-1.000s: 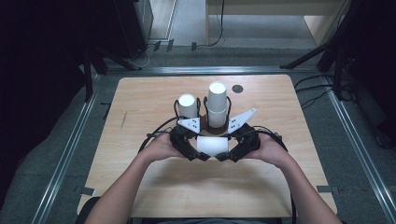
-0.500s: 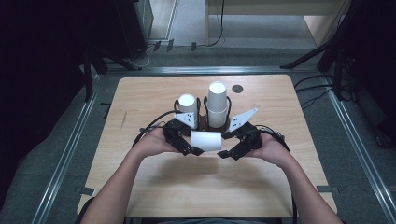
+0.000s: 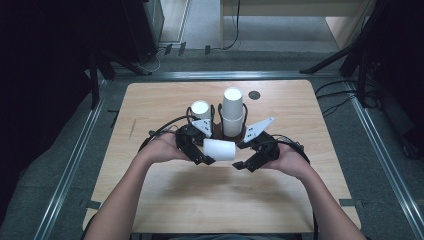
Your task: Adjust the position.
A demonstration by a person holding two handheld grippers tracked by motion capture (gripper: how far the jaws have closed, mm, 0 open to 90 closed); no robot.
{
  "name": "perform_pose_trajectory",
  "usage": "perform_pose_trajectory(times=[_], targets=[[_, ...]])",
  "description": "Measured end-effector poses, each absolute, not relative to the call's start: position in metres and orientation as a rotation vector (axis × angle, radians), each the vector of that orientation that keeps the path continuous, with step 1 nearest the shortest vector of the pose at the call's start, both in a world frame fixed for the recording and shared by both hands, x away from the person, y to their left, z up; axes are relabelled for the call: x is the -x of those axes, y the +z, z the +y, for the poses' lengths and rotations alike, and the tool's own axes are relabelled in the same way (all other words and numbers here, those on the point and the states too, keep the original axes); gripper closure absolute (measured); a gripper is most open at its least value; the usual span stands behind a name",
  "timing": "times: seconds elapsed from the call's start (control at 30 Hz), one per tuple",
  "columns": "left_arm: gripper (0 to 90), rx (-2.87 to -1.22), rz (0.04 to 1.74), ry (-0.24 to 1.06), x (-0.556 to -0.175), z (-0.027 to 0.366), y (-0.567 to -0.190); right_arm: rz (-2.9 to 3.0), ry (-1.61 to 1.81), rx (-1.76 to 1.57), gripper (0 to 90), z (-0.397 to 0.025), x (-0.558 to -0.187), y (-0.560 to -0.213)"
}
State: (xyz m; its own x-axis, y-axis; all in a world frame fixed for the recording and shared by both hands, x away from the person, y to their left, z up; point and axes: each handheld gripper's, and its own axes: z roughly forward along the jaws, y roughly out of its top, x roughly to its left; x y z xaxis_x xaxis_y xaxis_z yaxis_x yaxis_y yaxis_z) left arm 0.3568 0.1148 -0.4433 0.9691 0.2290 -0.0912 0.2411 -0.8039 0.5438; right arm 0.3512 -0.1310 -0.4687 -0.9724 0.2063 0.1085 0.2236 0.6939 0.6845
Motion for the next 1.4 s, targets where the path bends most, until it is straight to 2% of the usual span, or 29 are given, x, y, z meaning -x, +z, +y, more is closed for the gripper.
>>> perform_pose_trajectory(times=[0.43, 0.73, 1.03, 1.3, 1.4], targets=[[24.7, -2.628, 0.294, -0.007, -0.360, 0.100, -0.442, -2.899, -1.171, 0.363, 24.0, -0.129, -0.351, -0.469], [24.7, -2.704, 0.315, -0.057, -0.361, 0.089, -0.451, -2.909, -1.162, 0.348, 24.0, -0.126, -0.351, -0.471], [24.5, -2.707, 0.289, -0.069, -0.358, 0.079, -0.451, -2.915, -1.143, 0.327, 24.3, -0.122, -0.349, -0.473], [24.0, -2.706, 0.271, -0.090, -0.355, 0.073, -0.452, -2.911, -1.113, 0.290, 26.2, -0.115, -0.346, -0.477], [23.7, -2.706, 0.263, -0.082, -0.355, 0.073, -0.452, -2.914, -1.105, 0.263, 31.2, -0.113, -0.345, -0.477]])
